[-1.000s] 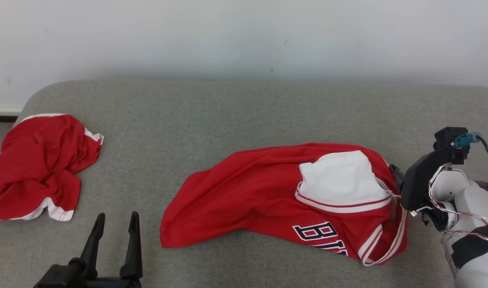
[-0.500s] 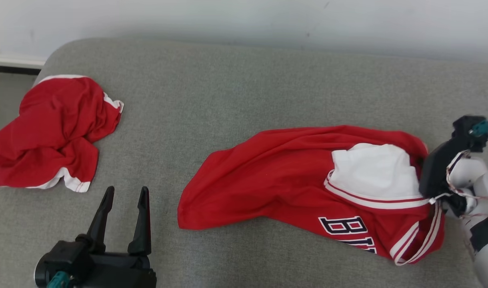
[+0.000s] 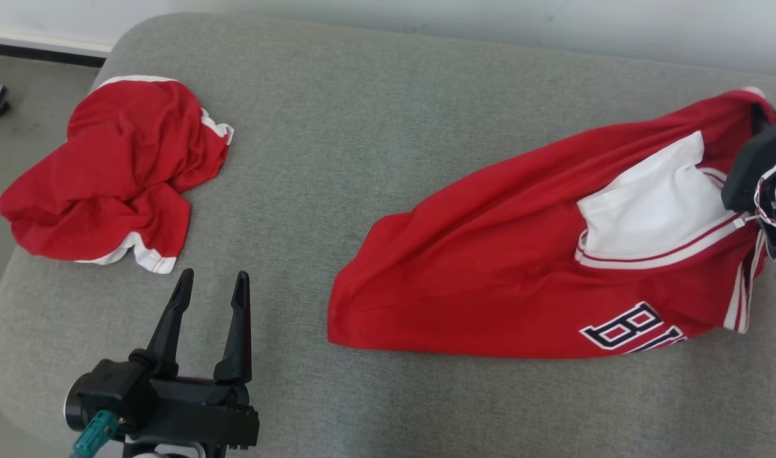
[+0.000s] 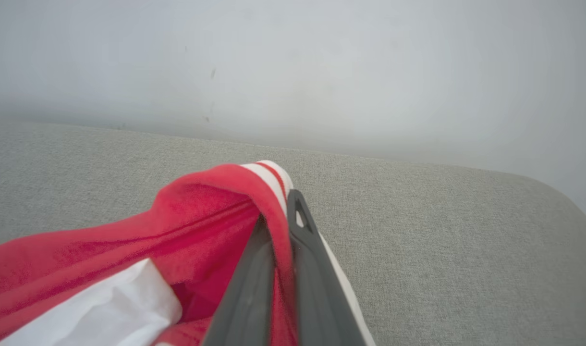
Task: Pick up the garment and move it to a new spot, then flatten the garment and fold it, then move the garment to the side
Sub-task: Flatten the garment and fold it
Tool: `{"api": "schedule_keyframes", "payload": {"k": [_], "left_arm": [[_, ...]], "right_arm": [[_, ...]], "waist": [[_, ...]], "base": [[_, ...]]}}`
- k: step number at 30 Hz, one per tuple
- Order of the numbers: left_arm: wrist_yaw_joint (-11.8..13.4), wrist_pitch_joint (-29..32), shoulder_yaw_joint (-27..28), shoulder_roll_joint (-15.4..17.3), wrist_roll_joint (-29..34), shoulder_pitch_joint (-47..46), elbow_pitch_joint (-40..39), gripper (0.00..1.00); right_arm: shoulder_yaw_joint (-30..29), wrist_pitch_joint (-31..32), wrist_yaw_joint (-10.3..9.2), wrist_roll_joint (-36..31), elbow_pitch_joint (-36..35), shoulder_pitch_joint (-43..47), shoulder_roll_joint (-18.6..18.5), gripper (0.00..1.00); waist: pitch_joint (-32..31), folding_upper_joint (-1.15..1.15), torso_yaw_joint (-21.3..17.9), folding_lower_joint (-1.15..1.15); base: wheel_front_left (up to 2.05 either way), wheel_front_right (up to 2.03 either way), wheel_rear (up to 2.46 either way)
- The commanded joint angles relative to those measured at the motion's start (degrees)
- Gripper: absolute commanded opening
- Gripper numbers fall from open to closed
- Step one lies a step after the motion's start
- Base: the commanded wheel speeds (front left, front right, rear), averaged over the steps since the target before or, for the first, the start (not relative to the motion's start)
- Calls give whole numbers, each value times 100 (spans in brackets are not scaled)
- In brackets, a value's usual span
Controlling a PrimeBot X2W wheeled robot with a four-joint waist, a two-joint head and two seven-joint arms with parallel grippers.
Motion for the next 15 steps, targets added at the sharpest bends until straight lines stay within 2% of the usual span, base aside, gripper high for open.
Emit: {"api": "schedule_keyframes", "payload": {"k": [1, 2, 3, 4, 11, 15], "left_arm": [[-23, -5, -9, -6, 4, -81, -3, 100], [-26, -6, -27, -8, -13, -93, -5, 100], [-27, -5, -31, -8, -26, -103, -9, 100], [-17, -6, -34, -9, -36, -105, -16, 100], [-21, -6, 51, -7, -68, -91, 36, 100], [-18, -6, 120, -6, -40, 10, 78, 100]], "right_arm": [[-107, -185, -15, -159, 31, -117, 20, 0], [-199, -323, -15, -268, 43, -184, 21, 0], [-266, -416, -15, -366, 90, -216, 67, 17], [-308, -439, -15, -469, 170, -234, 132, 100], [-22, 127, -15, -776, 693, -525, 374, 100], [469, 264, -15, -635, 777, -517, 532, 100]], "waist": [[61, -1, 119, -1], [84, -1, 147, -1], [99, -1, 161, -1], [118, -1, 167, -1], [71, -1, 65, -1], [-84, -1, -24, -1]], "base": [[0, 0, 0], [0, 0, 0], [0, 0, 0], [0, 0, 0], [0, 0, 0], [0, 0, 0]]}}
